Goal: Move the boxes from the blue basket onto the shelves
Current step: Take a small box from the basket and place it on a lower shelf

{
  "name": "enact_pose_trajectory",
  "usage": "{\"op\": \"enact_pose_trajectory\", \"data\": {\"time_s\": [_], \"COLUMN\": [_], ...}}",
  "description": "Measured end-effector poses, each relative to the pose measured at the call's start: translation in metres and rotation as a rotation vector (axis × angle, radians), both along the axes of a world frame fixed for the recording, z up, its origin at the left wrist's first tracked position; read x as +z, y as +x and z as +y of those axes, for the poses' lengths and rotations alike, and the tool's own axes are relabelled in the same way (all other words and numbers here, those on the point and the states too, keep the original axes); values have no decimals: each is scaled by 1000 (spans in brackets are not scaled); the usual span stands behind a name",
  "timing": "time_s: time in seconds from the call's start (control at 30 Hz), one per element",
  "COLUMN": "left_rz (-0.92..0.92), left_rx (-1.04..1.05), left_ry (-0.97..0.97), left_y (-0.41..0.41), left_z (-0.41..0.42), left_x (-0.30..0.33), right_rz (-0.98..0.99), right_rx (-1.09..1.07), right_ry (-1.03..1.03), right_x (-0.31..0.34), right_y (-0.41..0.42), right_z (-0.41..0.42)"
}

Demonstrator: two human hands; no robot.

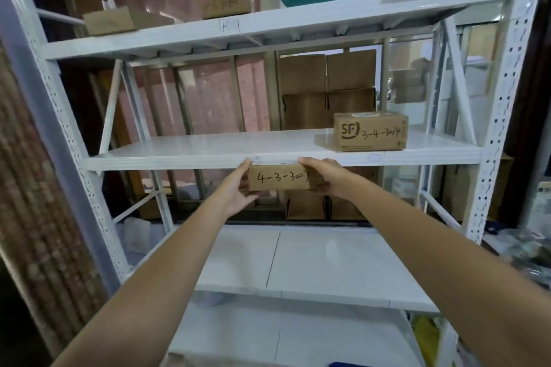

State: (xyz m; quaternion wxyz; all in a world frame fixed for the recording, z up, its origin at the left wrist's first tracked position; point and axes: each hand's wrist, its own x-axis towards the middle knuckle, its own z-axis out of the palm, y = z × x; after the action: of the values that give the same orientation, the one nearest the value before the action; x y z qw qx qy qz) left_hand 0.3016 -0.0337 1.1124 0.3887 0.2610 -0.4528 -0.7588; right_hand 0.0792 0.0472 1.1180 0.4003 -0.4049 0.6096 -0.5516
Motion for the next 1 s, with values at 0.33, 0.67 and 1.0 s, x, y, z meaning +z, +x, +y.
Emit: {"op": "enact_pose_trajectory", "data": {"time_s": [0.33,0.67,1.0], "left_rz": [-321,-693,-723], "left_rx": [181,111,56], "left_ry": [50,102,123], "left_y": [47,-1,-50], "left_z": [-81,-192,-258], "left_x": [-87,-211,-336], "right_rz": [-74,-170,-142], "right_rx": [-31,-128,-278], "right_ry": [100,209,395], "right_x": [-110,-238,-368], "right_y": [54,25,-4], "right_z": [-97,-197,-237]}}
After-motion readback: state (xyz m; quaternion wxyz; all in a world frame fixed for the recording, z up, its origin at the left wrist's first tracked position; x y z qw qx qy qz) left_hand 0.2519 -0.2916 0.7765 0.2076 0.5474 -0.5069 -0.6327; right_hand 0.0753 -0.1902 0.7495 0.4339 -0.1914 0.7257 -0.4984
